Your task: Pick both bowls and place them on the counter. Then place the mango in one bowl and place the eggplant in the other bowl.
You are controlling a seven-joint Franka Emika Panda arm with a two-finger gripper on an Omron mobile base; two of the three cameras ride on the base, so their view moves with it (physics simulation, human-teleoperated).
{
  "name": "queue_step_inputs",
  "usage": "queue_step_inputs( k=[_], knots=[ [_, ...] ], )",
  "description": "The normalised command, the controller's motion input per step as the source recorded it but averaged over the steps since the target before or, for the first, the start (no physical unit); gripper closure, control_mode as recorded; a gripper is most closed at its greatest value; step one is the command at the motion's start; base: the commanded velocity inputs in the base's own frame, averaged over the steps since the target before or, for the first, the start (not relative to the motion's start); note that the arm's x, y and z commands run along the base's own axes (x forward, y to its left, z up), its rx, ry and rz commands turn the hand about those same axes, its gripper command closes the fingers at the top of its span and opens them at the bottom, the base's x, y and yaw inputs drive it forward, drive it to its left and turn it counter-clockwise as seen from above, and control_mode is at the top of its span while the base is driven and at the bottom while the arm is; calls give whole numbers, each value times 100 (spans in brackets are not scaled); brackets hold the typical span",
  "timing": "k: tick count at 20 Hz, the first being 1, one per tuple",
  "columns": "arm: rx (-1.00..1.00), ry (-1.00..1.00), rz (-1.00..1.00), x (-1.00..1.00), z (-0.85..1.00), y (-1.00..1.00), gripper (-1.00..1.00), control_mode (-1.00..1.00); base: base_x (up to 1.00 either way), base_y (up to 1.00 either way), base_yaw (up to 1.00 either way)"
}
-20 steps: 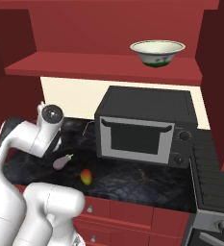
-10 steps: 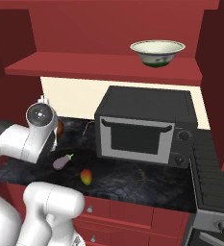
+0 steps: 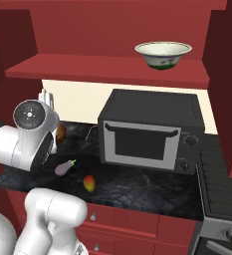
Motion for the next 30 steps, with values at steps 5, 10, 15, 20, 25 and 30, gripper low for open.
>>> queue_step_inputs(
  k=[5,10,15,20,25,30],
  knots=[
    [-3,-4,-5,-38,50,-32,-100,-100,0,0,0],
    [-3,-9,-8,-37,44,-39,-100,-100,0,0,0],
    [-4,-7,-9,-26,39,-47,-100,-100,0,0,0],
    [-6,-1,-9,-15,35,-48,-100,-100,0,0,0],
    [-5,0,-6,-4,31,-47,-100,-100,0,0,0],
    [-3,0,-3,0,28,-39,-100,-100,0,0,0]
  ],
)
